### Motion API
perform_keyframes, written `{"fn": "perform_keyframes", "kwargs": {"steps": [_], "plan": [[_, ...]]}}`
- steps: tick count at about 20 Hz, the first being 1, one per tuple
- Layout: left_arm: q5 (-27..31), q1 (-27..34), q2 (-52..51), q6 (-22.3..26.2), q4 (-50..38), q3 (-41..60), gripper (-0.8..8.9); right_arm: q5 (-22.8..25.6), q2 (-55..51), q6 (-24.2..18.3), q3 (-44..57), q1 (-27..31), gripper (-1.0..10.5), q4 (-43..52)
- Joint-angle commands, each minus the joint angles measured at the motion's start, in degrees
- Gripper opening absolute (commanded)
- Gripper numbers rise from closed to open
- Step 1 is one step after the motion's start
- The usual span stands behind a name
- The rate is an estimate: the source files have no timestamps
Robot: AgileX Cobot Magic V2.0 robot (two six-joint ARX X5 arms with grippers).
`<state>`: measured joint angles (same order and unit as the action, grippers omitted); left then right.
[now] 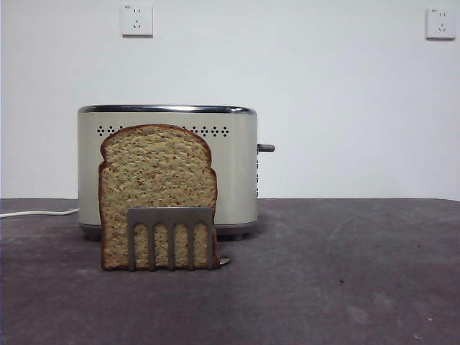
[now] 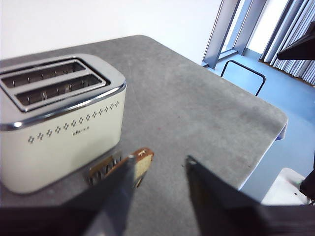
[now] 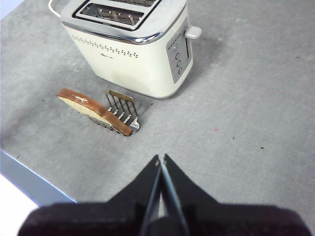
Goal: Pick up a slice of bread from the rack,put the bread on the toaster,press the button
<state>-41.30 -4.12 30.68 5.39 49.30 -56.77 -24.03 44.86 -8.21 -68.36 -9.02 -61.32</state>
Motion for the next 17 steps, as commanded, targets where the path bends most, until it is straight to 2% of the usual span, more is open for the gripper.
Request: {"fn": "perform_keyframes", "kwargs": {"steps": [1,6,12,17], "plan": [[-0.11,-1.51,0.61,1.49,-2.1,-0.2,5.98,-0.09,-0.11,-0.44,0.04,-0.22,-0.1,0.2],[1.84,-8.72,8.85,10.1,-0.24,-5.88,5.98,-0.11,0.44,-0.44,0.04,-0.24,-0.1,0.17],[15.8,-23.65,25.46,22.03,6.34,-16.13,5.97,-0.11,1.29,-0.44,0.04,-0.24,-0.1,0.17],[28.24,-33.44,38.82,31.04,6.21,-17.81,5.97,-0.11,2.51,-0.44,0.04,-0.87,-0.1,0.15]]}}
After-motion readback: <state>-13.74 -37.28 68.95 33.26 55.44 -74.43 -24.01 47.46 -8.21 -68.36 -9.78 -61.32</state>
